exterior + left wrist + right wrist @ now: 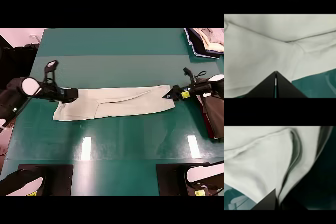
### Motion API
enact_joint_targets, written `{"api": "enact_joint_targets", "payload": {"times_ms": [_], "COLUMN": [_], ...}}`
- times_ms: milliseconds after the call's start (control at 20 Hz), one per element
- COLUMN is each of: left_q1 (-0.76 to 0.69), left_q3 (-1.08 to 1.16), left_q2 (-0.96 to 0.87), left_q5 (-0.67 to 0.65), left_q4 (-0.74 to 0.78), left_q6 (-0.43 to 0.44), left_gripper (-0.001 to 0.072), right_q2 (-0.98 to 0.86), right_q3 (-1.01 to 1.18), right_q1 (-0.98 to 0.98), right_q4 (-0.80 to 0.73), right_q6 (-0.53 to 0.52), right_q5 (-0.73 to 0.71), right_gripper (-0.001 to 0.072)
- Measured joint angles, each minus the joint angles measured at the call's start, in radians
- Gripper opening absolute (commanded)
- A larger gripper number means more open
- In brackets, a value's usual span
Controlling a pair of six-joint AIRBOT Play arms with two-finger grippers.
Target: Fold the shirts.
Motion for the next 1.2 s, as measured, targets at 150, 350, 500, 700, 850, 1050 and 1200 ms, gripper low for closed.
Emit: {"api": "enact_joint_targets", "payload": {"times_ms": [150,350,500,700,850,1050,1200], "left_q1": [-0.077,-0.163,-0.211,-0.241,-0.248,-0.244,-0.218], "left_q3": [0.104,0.307,0.426,0.500,0.518,0.526,0.533], "left_q2": [-0.102,-0.318,-0.482,-0.625,-0.668,-0.686,-0.677], "left_q5": [0.016,0.031,0.035,0.035,0.033,0.024,-0.003], "left_q4": [-0.014,-0.111,-0.206,-0.259,-0.276,-0.282,-0.276], "left_q6": [0.029,0.101,0.156,0.185,0.196,0.203,0.204], "left_gripper": [0.0021,0.0021,0.0022,0.0022,0.0022,0.0022,0.0021], "right_q2": [0.106,0.216,0.250,0.254,0.227,0.174,0.142], "right_q3": [0.000,0.042,0.145,0.300,0.422,0.565,0.628], "right_q1": [0.003,0.048,0.137,0.272,0.369,0.475,0.531], "right_q4": [0.061,0.155,0.183,0.195,0.183,0.073,0.028], "right_q6": [0.003,0.040,0.080,0.140,0.174,0.228,0.247], "right_q5": [0.015,0.034,0.046,0.052,0.064,0.088,0.102], "right_gripper": [0.0013,0.0013,0.0013,0.0013,0.0014,0.0013,0.0013]}}
